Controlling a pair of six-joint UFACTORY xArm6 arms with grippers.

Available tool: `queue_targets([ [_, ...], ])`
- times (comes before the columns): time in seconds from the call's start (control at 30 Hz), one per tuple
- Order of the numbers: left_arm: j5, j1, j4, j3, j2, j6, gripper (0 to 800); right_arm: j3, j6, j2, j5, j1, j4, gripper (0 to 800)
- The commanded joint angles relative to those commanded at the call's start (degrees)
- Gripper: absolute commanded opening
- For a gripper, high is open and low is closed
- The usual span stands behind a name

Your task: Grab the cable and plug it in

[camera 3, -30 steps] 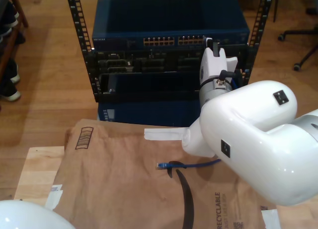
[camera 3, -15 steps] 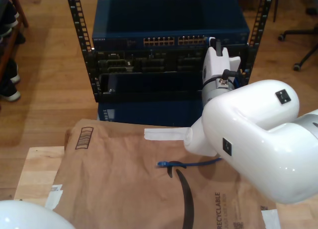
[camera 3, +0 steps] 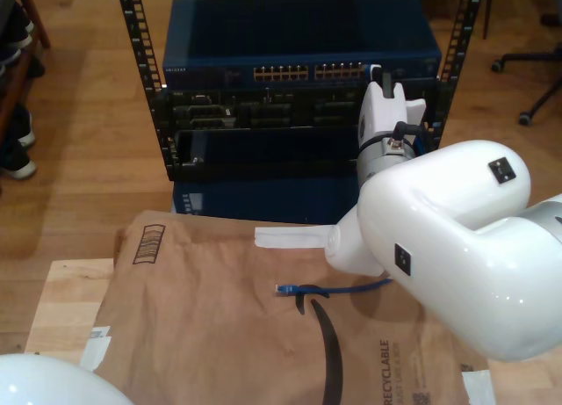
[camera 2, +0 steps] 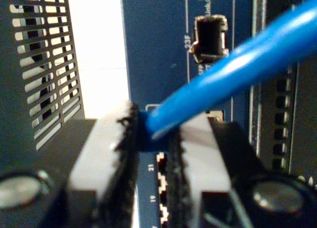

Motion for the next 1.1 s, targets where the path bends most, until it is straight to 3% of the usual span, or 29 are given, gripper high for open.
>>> queue_targets([
  [1.1,0.00,0.00,0.00,0.00,0.00,0.00,800,0.62,-0.09,-0.09,-1.32,0.97,0.44,0],
])
